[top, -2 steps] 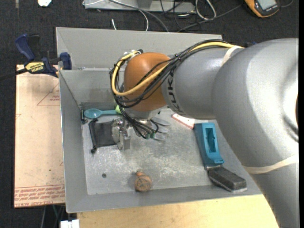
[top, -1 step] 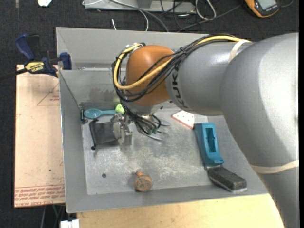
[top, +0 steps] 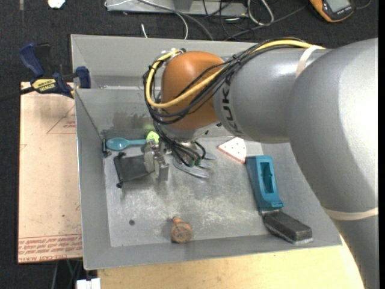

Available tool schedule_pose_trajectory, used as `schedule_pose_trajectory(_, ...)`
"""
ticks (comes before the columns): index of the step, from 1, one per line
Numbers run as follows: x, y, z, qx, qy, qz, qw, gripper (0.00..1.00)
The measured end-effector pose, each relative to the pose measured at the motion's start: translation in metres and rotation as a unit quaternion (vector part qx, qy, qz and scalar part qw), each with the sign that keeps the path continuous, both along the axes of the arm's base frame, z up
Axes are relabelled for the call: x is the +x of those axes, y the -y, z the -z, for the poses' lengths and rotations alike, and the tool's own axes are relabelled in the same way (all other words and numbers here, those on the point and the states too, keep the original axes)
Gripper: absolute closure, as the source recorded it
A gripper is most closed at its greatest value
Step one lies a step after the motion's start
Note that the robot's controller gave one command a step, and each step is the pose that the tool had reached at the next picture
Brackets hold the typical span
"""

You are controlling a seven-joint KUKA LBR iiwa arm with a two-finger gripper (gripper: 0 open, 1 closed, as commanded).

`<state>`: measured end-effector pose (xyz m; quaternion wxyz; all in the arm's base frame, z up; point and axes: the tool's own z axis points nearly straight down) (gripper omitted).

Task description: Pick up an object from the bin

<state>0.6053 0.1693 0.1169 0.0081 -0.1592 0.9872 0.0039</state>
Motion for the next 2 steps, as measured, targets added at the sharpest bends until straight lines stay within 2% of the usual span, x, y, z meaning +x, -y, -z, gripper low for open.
schedule_pose_trajectory(1,-0.003,0.001,-0.03,-0.001,-0.006,0.0,1.0,1.0)
schedule_pose_trajectory(2,-0.003,0.0,-0.101,-0.001,-0.005,0.0,1.0,1.0)
